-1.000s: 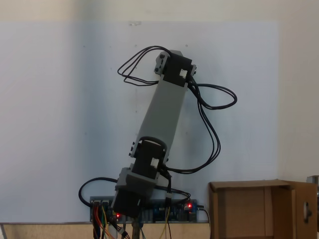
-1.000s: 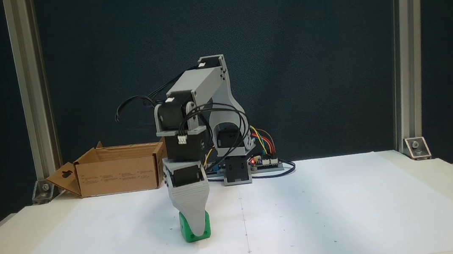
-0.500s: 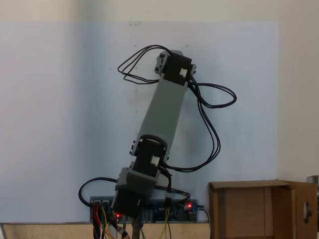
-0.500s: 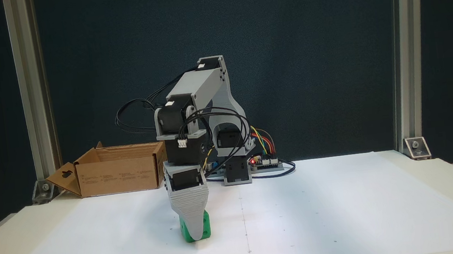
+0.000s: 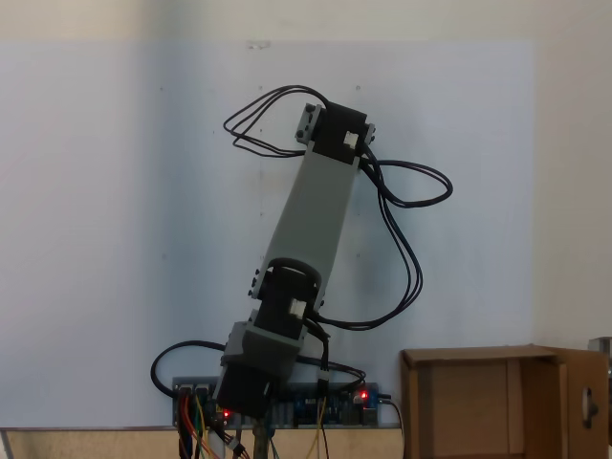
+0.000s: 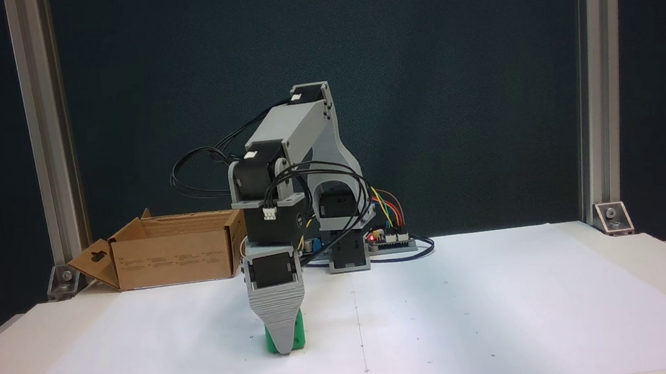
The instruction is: Grasp a green dice and put it in the bin.
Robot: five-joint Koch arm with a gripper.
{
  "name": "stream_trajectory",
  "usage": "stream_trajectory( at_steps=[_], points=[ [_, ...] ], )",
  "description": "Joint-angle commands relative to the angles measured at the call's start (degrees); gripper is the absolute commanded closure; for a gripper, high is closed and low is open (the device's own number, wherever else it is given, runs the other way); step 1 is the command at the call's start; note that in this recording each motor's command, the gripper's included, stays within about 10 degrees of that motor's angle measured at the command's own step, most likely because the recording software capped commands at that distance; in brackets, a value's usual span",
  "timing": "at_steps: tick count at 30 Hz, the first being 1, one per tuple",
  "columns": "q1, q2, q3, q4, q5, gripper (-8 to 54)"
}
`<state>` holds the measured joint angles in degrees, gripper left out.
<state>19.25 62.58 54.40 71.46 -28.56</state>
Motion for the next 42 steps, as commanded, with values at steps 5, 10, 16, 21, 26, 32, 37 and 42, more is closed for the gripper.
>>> stream_trajectory(
  at_steps=[5, 10, 16, 21, 26, 32, 37, 42],
  points=[
    [-0.53, 0.97, -0.79, 0.70, 8.79, 34.0],
    [-0.62, 1.14, -11.49, 7.73, 10.81, 34.0],
    [-0.62, 5.80, -28.04, 16.70, 11.78, 34.0],
    [6.06, 10.28, -28.04, 16.70, 11.78, 34.0],
    [16.17, 14.33, -28.04, 17.14, 12.48, 34.0],
    [26.89, 19.86, -28.04, 18.90, 15.91, 34.0],
    [35.68, 21.97, -28.04, 18.90, 20.65, 34.0],
    [44.74, 23.47, -28.04, 18.63, 24.26, 34.0]
  ],
)
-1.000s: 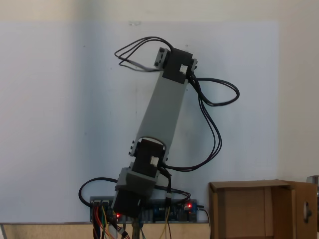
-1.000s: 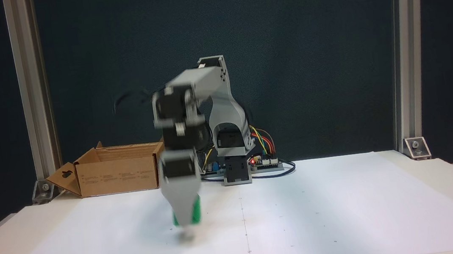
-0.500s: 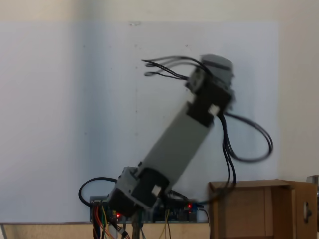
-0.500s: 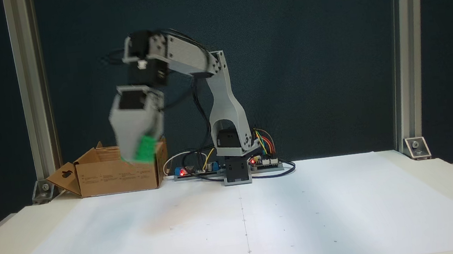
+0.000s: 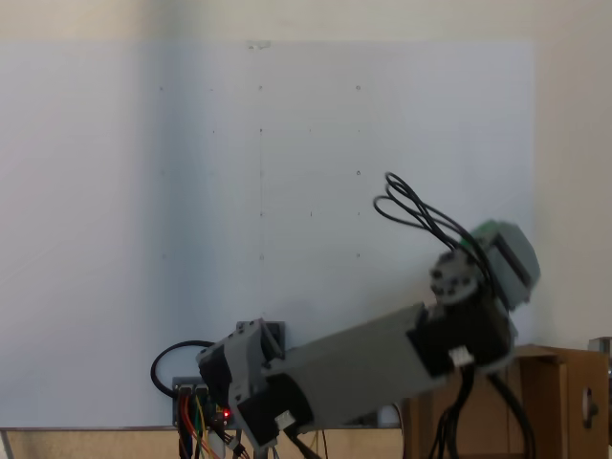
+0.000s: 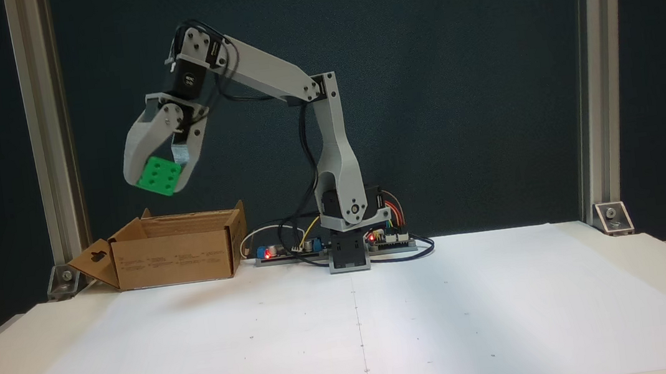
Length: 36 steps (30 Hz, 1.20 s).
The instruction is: Grasp a green dice and put it in the bin.
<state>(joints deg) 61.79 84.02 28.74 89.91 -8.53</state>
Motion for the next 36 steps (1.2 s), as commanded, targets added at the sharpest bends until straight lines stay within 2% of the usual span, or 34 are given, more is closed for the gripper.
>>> stream_trajectory(
  at_steps=[1, 14, 25, 36],
  points=[
    [4.22, 2.02, -2.37, 0.26, 4.22, 34.0],
    [29.36, -2.20, -5.19, -0.44, 4.22, 34.0],
    [38.50, -11.95, -5.19, -0.44, 2.20, 34.0],
    [44.03, -16.17, -3.96, 1.23, 0.00, 34.0]
  ],
)
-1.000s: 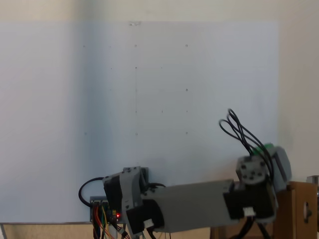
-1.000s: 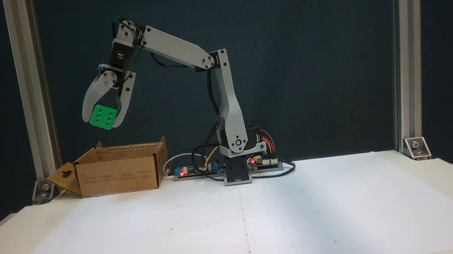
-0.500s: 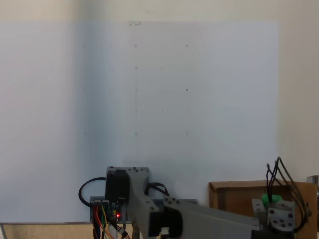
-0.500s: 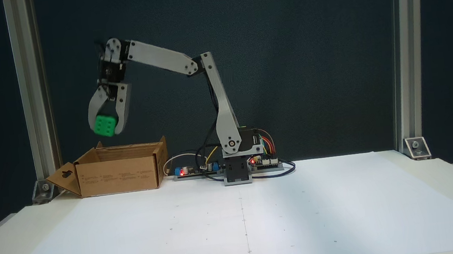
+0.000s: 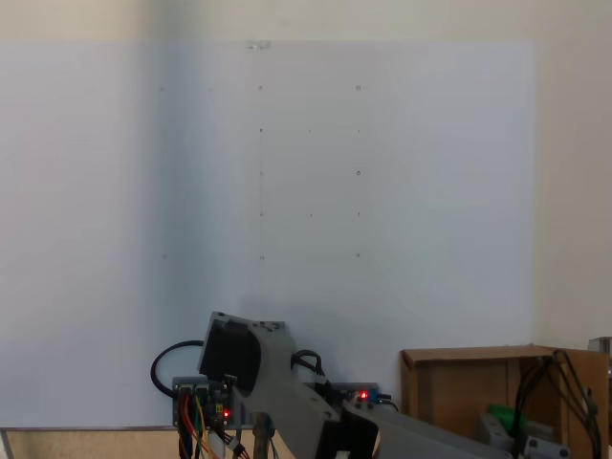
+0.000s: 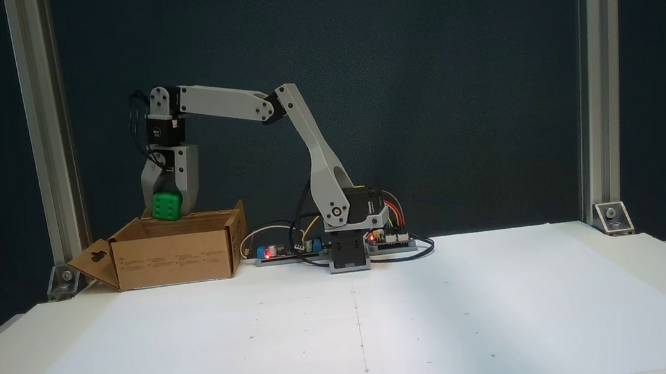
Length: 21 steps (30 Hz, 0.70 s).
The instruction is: Grasp a green dice and put it in the bin.
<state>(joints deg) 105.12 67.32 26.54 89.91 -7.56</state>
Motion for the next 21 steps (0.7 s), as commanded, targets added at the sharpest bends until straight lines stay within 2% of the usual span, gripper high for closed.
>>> stream_trajectory(
  at_steps=[1, 15, 21],
  points=[
    [0.88, 0.53, -0.79, 1.14, -1.49, 34.0],
    [2.20, 1.58, 14.68, -13.01, -2.20, 34.0],
    [2.20, 4.04, 15.82, -14.50, -3.60, 34.0]
  ],
)
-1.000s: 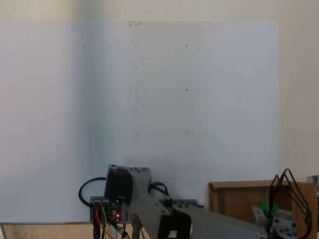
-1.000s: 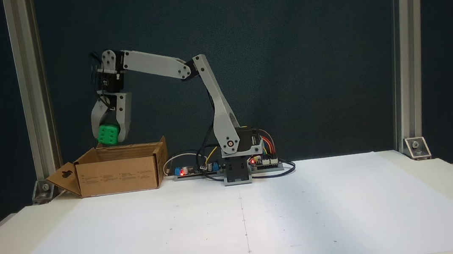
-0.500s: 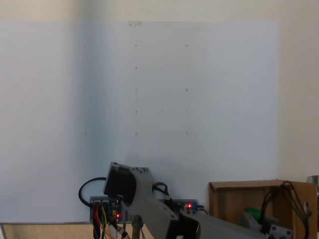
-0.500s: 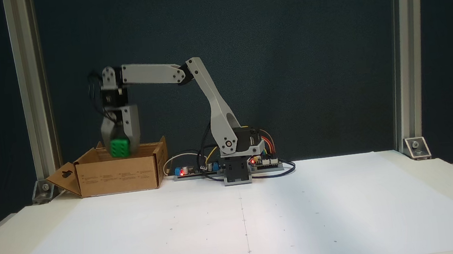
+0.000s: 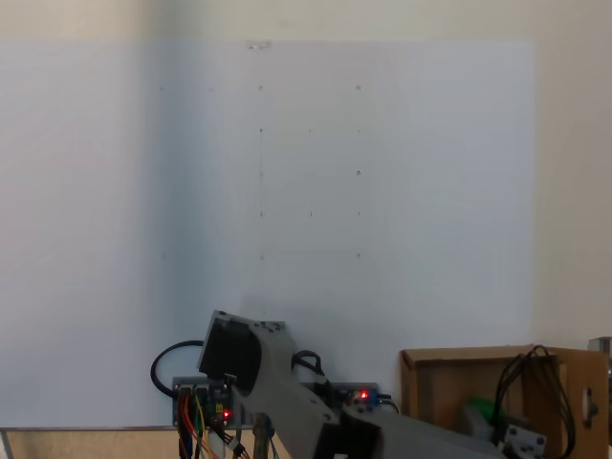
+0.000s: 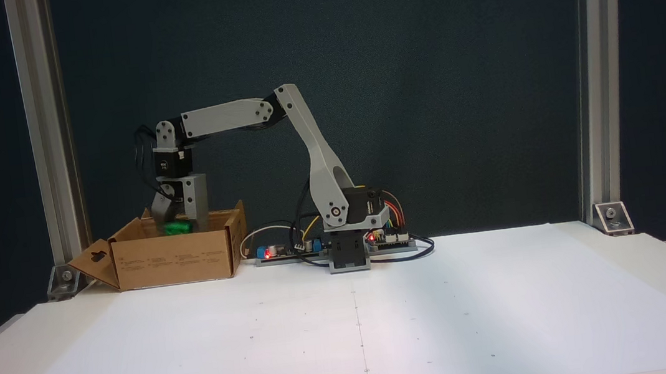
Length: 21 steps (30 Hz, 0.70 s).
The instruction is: Grasp a green dice and put it in the bin.
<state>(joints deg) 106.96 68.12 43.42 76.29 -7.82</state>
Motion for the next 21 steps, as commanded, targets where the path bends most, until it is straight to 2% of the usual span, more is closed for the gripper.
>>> stream_trajectory(
  at_steps=[1, 5, 6, 8, 9, 12, 16, 21],
  points=[
    [0.35, 3.69, -1.05, -0.88, -3.60, 34.0],
    [0.35, 4.57, -1.05, -1.32, -4.48, 34.0],
    [0.35, 4.57, -1.05, -1.14, -4.57, 30.1],
    [0.88, 4.57, -0.88, -1.23, -4.48, 13.5],
    [0.88, 4.57, -0.88, -2.29, -4.57, 11.4],
    [1.05, 4.66, -0.88, -5.54, -4.48, -0.9],
    [1.05, 6.59, -0.88, -12.83, -3.52, 1.5],
    [0.35, 9.40, -0.97, -24.77, 4.75, 1.8]
  ],
)
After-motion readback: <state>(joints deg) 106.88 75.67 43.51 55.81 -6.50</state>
